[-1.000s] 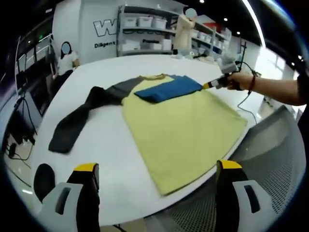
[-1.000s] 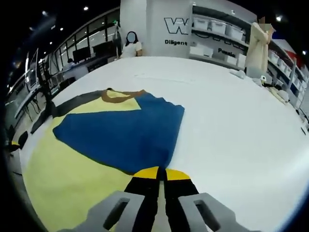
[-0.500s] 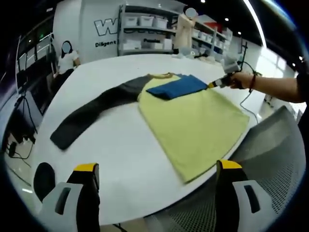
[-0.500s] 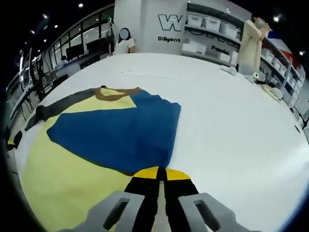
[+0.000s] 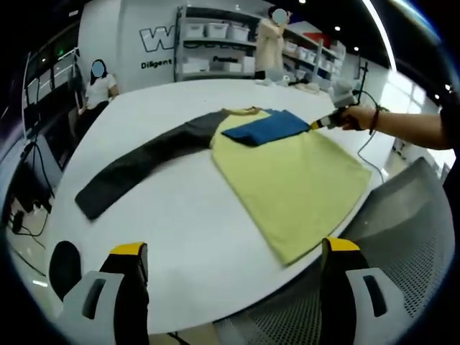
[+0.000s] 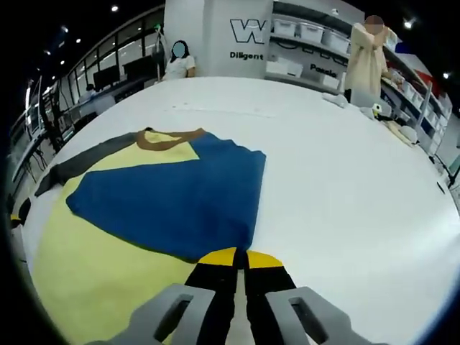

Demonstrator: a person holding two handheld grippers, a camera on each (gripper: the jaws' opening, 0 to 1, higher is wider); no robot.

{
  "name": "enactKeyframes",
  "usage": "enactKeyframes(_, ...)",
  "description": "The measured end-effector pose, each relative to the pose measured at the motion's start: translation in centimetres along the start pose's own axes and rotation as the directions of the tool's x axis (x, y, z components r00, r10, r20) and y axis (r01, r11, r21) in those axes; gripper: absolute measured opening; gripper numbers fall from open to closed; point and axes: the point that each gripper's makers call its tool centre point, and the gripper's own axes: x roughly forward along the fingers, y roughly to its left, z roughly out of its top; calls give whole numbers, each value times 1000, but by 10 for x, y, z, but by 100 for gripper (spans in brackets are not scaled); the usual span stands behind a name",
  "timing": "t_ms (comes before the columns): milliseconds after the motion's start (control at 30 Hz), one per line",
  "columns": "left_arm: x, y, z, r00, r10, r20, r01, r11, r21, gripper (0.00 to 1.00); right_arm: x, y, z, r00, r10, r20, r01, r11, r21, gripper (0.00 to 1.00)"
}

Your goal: Fold the garment on the visible template until the final outline fits inside the template.

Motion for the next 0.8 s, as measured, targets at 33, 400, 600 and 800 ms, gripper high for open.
enactKeyframes(33,0,0,0,1000,1,-2,-1,1000,0,97,0,-1,0,1000,-1,-1,1,1000,20,0)
enactKeyframes(400,-1,13,8,999,42,21,-41,998,-39,97,-28,10,25,984,58,168,-84,985,150,49)
enactKeyframes(600,-2,25,18,997,69,47,-66,996,-52,96,-54,27,36,963,130,235,-171,971,165,74)
enactKeyframes(800,-4,54,23,991,126,43,-122,990,-74,94,-80,41,40,945,177,274,-228,959,166,89)
